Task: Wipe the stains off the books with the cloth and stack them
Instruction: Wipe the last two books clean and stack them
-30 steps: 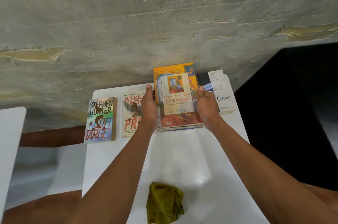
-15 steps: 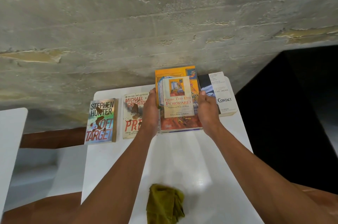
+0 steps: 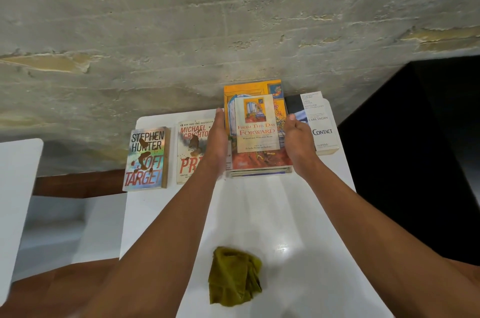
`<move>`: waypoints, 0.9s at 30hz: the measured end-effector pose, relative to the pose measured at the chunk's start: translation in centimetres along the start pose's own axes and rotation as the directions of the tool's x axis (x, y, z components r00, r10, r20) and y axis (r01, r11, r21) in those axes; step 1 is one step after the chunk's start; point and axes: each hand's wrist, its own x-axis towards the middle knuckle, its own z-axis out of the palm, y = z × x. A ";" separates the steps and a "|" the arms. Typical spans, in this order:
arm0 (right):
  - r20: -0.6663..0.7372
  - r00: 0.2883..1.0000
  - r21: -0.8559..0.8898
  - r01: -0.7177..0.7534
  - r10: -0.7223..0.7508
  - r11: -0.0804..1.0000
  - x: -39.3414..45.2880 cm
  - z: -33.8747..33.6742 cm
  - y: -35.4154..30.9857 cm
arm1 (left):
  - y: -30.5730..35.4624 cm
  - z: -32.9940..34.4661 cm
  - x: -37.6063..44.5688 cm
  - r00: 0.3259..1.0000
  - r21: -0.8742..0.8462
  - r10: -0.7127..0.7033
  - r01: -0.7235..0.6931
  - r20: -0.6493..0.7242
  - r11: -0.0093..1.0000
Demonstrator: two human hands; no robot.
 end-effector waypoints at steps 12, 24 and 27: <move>-0.094 0.856 -0.212 0.482 -0.508 0.850 -13.6 0.0 5.7 | -4.3 -7.1 -9.6 0.889 0.212 0.393 -0.348 -0.236 0.913; 0.377 0.925 -0.805 0.297 0.056 0.514 -22.0 4.8 13.6 | -14.0 -21.5 -21.6 0.911 0.373 0.255 -0.125 -0.324 0.919; 0.415 0.909 -0.772 0.328 0.041 0.544 -22.9 5.4 14.2 | -17.7 -25.3 -24.1 0.891 0.528 0.222 0.024 -0.396 0.849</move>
